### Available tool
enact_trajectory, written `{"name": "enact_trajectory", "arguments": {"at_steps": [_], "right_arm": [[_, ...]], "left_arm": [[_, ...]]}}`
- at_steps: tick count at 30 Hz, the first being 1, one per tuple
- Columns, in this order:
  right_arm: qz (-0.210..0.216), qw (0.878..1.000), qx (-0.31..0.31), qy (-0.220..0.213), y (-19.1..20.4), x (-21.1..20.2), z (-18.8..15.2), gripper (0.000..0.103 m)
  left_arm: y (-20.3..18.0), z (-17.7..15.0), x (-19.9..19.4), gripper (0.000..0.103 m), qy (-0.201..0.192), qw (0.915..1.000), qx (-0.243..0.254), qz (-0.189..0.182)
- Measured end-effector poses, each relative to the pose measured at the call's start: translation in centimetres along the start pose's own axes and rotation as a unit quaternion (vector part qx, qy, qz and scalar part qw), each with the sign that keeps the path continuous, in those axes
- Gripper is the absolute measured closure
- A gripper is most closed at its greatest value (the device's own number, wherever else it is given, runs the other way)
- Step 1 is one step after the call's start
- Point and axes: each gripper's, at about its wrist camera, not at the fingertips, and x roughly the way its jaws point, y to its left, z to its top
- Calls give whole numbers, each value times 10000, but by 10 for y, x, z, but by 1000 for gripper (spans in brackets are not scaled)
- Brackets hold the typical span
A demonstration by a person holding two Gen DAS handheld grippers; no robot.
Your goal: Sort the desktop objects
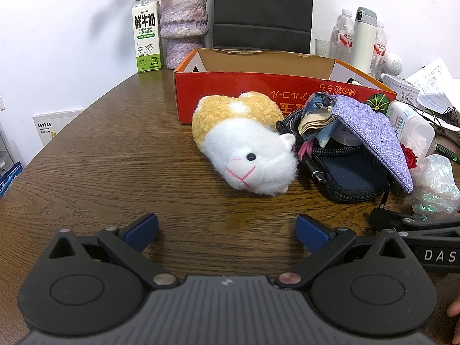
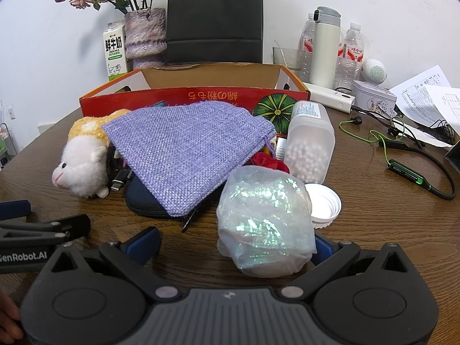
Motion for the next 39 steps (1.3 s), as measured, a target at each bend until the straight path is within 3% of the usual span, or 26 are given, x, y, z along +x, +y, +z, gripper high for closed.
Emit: {"name": "enact_trajectory", "arguments": {"at_steps": [31,33,35,39], "right_arm": [[-43,10000,12,1,2,1,1,0],[-22,9999,-36,143,3,0,6,1],[39,9999,-1,159,0,-15,3,8],[340,9987,-232,-316,-7,-62,-12,6]], "left_arm": [[1,1,1,0,1,10000,8,-14],[2,0,0,0,-6,10000,53,-51],[5,-4,-7,0,48,9999,95,-77],[18,-21,-37,0,-67,9983,-383,-444]]}}
